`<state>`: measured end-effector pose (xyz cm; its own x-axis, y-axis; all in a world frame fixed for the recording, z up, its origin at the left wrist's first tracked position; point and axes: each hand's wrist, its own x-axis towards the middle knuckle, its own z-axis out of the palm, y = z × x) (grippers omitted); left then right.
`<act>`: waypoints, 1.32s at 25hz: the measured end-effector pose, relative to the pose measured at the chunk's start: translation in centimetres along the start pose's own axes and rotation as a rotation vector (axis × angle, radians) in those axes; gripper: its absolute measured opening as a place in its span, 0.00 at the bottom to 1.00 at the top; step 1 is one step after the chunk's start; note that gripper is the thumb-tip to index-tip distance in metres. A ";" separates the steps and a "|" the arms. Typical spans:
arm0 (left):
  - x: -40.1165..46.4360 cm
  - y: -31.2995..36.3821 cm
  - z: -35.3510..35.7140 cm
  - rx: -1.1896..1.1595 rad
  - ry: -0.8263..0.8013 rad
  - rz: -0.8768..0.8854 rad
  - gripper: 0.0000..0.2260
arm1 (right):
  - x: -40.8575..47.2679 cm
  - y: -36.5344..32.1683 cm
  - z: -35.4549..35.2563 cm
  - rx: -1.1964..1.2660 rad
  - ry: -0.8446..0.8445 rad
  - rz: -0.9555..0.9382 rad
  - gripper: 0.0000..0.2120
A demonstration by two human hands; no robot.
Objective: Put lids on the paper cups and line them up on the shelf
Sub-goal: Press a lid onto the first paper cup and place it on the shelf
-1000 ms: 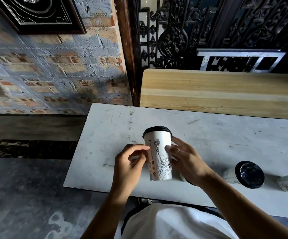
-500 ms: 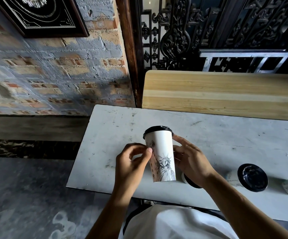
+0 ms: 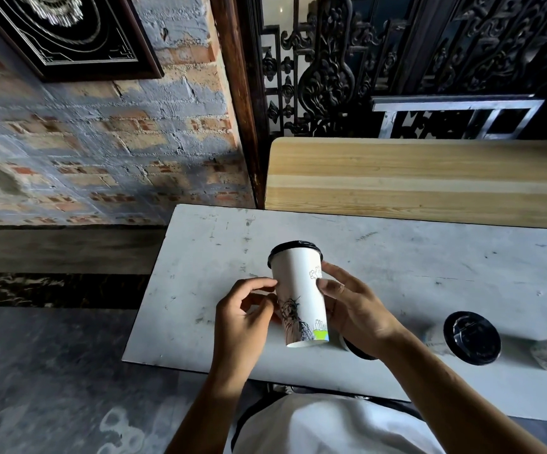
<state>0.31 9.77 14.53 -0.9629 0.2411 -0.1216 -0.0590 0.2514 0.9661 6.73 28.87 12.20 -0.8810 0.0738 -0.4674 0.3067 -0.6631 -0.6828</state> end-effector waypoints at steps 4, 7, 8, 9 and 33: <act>-0.5 0.2 0.2 -0.096 -0.009 -0.114 0.08 | 0.2 -0.2 0.1 0.042 0.059 0.014 0.23; -0.7 0.2 0.2 -0.093 -0.053 -0.150 0.15 | 0.1 -0.4 -0.1 -0.005 0.065 -0.003 0.27; -0.8 0.1 0.3 -0.097 -0.068 -0.156 0.16 | 0.0 -0.3 -0.2 -0.036 0.051 -0.016 0.29; -0.9 0.1 0.4 -0.105 -0.071 -0.162 0.16 | -0.2 -0.3 0.0 -0.063 0.043 -0.030 0.30; -1.6 0.7 0.9 -0.155 -0.058 -0.057 0.16 | -1.0 -0.8 -0.1 -0.187 -0.006 -0.022 0.17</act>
<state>2.05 10.45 15.21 -0.9401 0.2857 -0.1857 -0.1573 0.1196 0.9803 7.43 29.42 13.12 -0.8902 0.0822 -0.4481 0.3484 -0.5111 -0.7858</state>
